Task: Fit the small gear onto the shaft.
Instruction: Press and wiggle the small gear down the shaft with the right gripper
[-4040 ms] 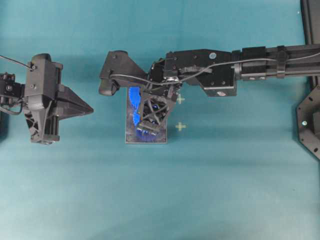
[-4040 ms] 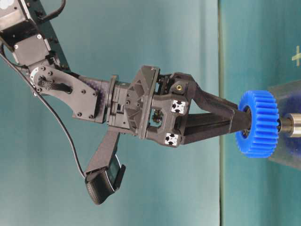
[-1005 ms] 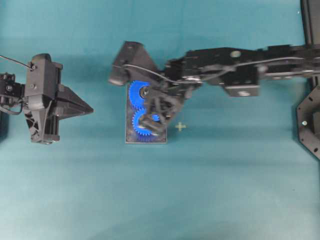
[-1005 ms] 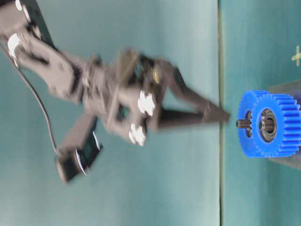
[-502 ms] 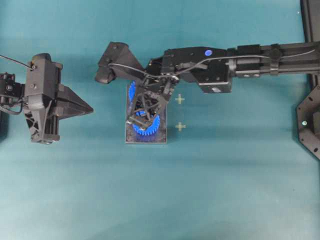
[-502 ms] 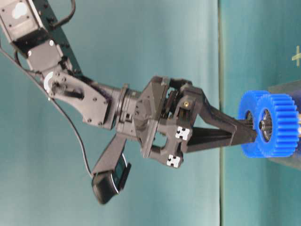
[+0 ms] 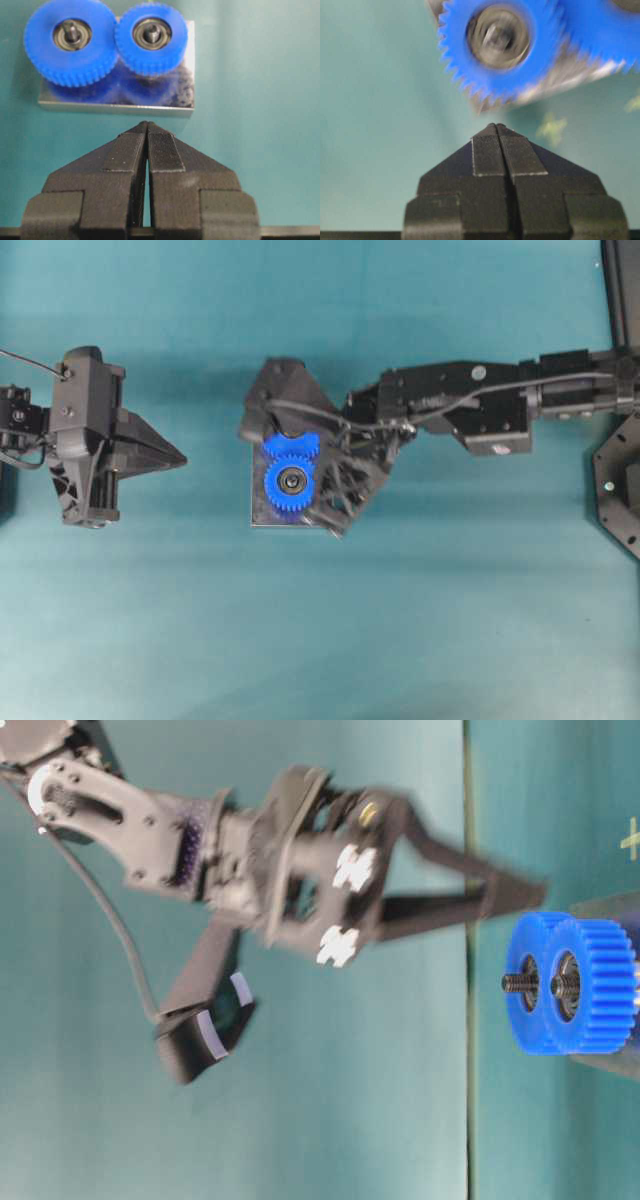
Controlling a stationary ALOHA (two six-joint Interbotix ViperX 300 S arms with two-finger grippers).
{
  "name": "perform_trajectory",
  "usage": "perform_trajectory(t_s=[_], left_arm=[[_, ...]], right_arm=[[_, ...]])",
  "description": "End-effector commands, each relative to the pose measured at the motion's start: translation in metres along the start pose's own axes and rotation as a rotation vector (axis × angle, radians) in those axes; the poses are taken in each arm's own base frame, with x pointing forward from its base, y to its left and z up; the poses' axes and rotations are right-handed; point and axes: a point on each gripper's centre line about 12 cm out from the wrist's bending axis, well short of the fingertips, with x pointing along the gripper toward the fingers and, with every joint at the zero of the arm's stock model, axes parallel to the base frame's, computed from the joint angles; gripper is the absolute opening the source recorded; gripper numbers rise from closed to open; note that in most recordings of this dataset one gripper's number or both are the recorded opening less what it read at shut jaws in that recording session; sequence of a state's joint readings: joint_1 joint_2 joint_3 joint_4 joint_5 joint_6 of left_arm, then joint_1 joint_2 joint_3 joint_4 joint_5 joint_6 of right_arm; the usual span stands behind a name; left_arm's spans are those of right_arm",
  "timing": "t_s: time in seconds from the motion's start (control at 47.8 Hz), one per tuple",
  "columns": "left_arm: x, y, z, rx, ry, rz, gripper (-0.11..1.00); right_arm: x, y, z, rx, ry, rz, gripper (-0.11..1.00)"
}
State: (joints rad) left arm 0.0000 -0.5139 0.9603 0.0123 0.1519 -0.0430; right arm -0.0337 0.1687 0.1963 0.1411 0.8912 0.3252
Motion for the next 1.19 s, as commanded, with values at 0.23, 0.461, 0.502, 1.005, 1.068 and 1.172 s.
perform_trajectory(t_s=[0.23,0.461,0.502,1.005,1.068,1.172], left_arm=[[-0.002,0.0,0.009,0.0,-0.032,-0.001,0.0],[-0.002,0.0,0.009,0.001,-0.031,-0.001,0.0],[-0.002,0.0,0.009,0.001,-0.032,-0.001,0.0],[-0.001,0.0,0.007,0.003,-0.026,-0.001,0.0],[-0.002,0.0,0.007,0.003,-0.026,-0.001,0.0],[-0.002,0.0,0.008,0.004,-0.028,0.001,0.0]], right_arm=[[0.004,0.003,0.052,-0.036,-0.11,0.019,-0.02],[0.021,-0.01,0.051,-0.019,-0.055,-0.009,-0.02],[0.022,-0.013,0.047,-0.016,-0.038,-0.015,-0.02],[0.006,-0.01,-0.005,-0.029,0.032,-0.014,-0.02],[0.003,-0.006,-0.01,-0.045,0.032,-0.009,-0.02],[-0.005,-0.002,-0.014,-0.063,0.017,0.0,-0.02]])
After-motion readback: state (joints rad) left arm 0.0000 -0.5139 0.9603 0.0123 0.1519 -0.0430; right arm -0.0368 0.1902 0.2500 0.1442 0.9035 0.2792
